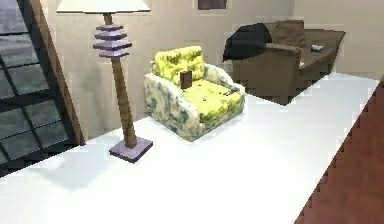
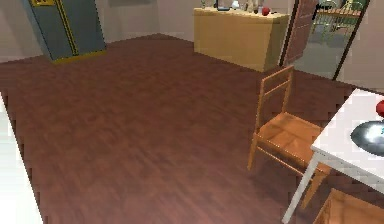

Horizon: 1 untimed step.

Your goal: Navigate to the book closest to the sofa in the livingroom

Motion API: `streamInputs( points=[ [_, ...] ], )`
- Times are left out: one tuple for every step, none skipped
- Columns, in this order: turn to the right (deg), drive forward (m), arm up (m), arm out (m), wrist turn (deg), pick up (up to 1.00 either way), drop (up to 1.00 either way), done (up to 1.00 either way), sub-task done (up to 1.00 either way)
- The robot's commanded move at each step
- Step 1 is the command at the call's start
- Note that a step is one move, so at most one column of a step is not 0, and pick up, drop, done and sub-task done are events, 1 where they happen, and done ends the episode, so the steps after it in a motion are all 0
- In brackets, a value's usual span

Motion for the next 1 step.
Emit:
streamInputs(
  points=[
    [18.0, 0.0, 0.0, 0.0, 0.0, 0.0, 0.0, 0.0, 0.0]
  ],
)
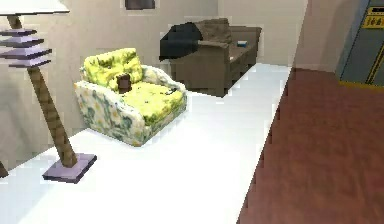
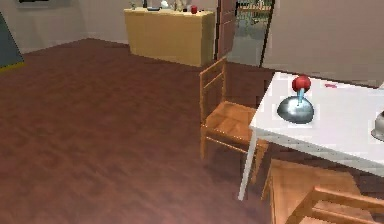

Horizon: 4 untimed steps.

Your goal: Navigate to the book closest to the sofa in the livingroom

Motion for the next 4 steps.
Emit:
streamInputs(
  points=[
    [0.0, 0.3, 0.0, 0.0, 0.0, 0.0, 0.0, 0.0, 0.0],
    [9.0, 0.0, 0.0, 0.0, 0.0, 0.0, 0.0, 0.0, 0.0],
    [0.0, 0.5, 0.0, 0.0, 0.0, 0.0, 0.0, 0.0, 0.0],
    [-45.0, 0.0, 0.0, 0.0, 0.0, 0.0, 0.0, 0.0, 0.0]
  ],
)
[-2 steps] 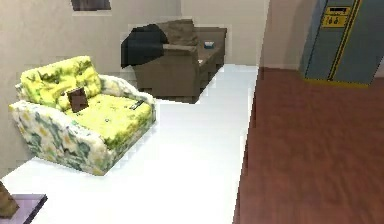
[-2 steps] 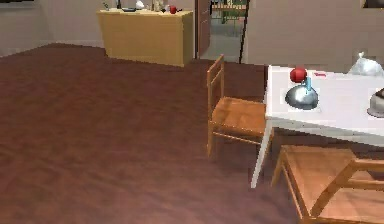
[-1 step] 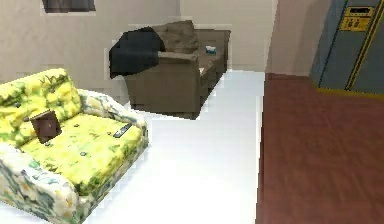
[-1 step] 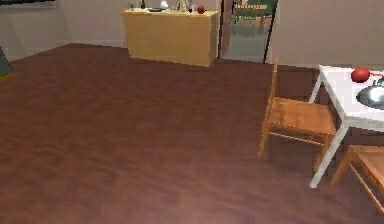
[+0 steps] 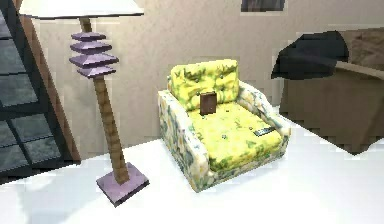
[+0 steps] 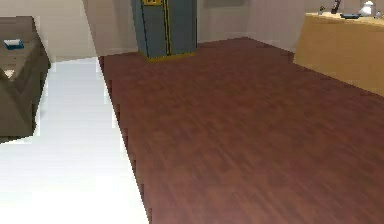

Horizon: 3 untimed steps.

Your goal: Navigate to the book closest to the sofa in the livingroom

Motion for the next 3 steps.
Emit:
streamInputs(
  points=[
    [-9.0, 0.0, 0.0, 0.0, 0.0, 0.0, 0.0, 0.0, 0.0],
    [0.0, 0.55, 0.0, 0.0, 0.0, 0.0, 0.0, 0.0, 0.0],
    [18.0, 0.0, 0.0, 0.0, 0.0, 0.0, 0.0, 0.0, 0.0]
  ],
)
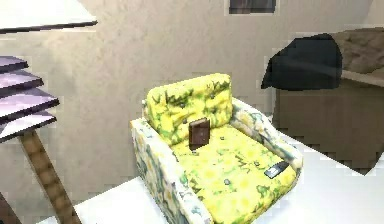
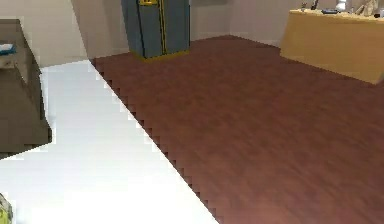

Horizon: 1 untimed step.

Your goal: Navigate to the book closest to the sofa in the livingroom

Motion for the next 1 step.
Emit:
streamInputs(
  points=[
    [0.0, 0.0, 0.0, 0.0, 0.0, 0.0, 0.0, 1.0, 0.0]
  ],
)
